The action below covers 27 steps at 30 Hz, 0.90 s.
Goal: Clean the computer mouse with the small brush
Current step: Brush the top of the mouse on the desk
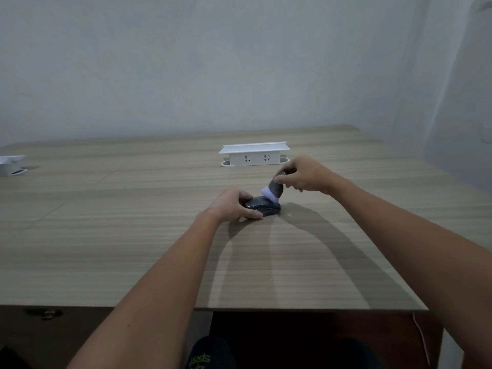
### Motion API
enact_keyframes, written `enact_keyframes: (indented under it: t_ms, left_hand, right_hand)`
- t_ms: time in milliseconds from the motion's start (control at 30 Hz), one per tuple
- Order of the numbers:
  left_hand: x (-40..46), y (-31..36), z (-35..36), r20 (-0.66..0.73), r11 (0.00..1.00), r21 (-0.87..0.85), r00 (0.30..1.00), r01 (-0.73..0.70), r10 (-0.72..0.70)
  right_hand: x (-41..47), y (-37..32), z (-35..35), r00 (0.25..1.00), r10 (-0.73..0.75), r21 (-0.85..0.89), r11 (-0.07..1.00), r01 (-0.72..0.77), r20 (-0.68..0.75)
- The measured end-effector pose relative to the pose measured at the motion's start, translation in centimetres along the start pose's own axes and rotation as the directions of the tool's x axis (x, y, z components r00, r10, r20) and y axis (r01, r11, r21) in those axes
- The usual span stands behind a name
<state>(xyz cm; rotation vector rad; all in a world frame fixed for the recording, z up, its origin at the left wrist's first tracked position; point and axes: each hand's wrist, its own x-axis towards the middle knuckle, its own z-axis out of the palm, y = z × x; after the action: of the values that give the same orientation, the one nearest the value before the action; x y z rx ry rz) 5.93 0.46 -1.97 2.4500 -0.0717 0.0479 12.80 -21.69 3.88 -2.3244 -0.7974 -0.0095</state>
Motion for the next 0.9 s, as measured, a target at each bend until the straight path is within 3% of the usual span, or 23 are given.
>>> enact_keyframes:
  t_ms: [67, 167, 233, 333, 467, 600, 767, 900]
  left_hand:
    - [0.0, 0.0, 0.0, -0.002, 1.0, 0.009, 1.0, -0.01, 0.01]
    - [0.1, -0.1, 0.0, 0.004, 1.0, 0.01, 1.0, -0.014, 0.014]
    - [0.1, -0.2, 0.0, 0.013, 1.0, -0.002, 1.0, -0.017, 0.017]
    - [0.2, -0.4, 0.1, 0.001, 1.0, -0.007, 1.0, -0.028, 0.028]
    - [0.3, -0.5, 0.1, 0.011, 0.999, -0.015, 0.999, -0.038, 0.038]
    - [0.6, -0.6, 0.0, 0.022, 0.999, -0.023, 0.999, -0.037, 0.038]
    - [0.7, -0.6, 0.0, 0.029, 0.999, -0.01, 0.999, -0.041, 0.041]
    - [0.7, -0.7, 0.0, 0.023, 0.999, -0.021, 0.999, -0.046, 0.047]
  right_hand:
    - [0.1, -0.1, 0.2, 1.0, -0.007, -0.027, 1.0, 0.008, 0.024]
    - [0.4, -0.1, 0.3, 1.0, 0.001, -0.245, 0.97, 0.002, 0.011]
    - [0.5, 0.0, 0.5, 0.999, -0.002, -0.17, 0.985, -0.004, -0.033]
    - [0.4, 0.2, 0.8, 0.999, 0.038, 0.091, 0.995, -0.035, -0.035]
    - [0.6, 0.7, 0.3, 0.994, 0.101, -0.089, 0.99, -0.105, -0.05]
    - [0.6, 0.1, 0.4, 0.995, 0.088, 0.117, 0.99, -0.082, -0.05]
    - [0.9, -0.2, 0.8, 0.991, 0.114, -0.07, 0.991, -0.118, -0.064]
    - [0.8, -0.9, 0.9, 0.995, 0.089, 0.078, 0.993, -0.087, -0.033]
